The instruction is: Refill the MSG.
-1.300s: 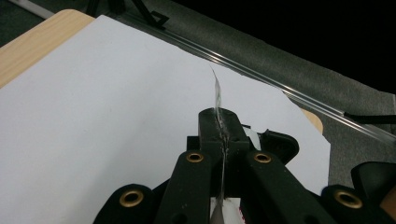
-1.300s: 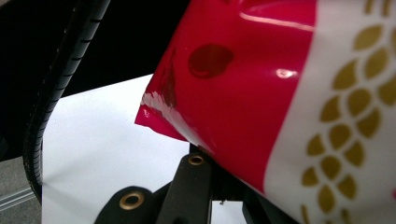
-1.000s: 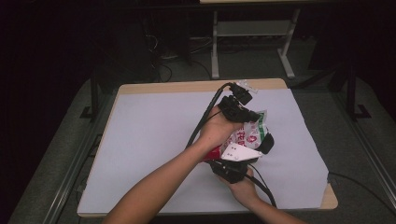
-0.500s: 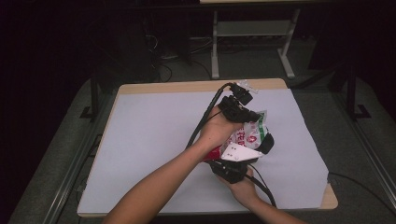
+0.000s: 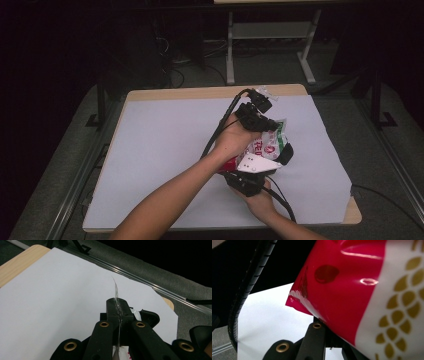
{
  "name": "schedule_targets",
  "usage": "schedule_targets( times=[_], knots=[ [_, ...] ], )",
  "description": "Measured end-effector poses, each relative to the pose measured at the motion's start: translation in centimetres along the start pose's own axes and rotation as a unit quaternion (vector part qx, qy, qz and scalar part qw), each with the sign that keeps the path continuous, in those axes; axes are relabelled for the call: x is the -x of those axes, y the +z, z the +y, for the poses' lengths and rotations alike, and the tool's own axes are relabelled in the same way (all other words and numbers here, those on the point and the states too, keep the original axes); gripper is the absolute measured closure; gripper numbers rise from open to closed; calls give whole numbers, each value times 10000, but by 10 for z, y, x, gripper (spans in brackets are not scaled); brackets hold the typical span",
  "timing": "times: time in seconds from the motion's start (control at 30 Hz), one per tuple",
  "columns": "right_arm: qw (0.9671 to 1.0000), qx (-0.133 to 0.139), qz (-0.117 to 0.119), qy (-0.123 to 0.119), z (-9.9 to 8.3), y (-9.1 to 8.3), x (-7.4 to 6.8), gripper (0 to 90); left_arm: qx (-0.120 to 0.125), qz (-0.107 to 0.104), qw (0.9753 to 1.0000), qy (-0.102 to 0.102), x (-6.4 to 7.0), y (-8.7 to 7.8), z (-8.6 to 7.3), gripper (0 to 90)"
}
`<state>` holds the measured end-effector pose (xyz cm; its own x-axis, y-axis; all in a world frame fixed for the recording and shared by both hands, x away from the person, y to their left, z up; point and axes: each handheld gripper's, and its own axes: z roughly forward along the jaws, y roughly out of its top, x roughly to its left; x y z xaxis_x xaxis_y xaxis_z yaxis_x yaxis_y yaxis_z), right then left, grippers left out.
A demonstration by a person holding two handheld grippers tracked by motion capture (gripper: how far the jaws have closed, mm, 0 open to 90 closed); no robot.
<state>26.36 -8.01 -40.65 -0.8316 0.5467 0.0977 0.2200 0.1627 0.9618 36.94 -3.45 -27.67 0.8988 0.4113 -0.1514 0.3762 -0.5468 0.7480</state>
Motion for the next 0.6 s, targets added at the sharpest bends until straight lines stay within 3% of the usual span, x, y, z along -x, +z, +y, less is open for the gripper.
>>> schedule_targets(
  times=[0.6],
  knots=[
    [10000, 17, 35, 4, 1, 0, 1, 900, -31, -4, 10000, -58, -1, 1, 1, 900]
  ],
)
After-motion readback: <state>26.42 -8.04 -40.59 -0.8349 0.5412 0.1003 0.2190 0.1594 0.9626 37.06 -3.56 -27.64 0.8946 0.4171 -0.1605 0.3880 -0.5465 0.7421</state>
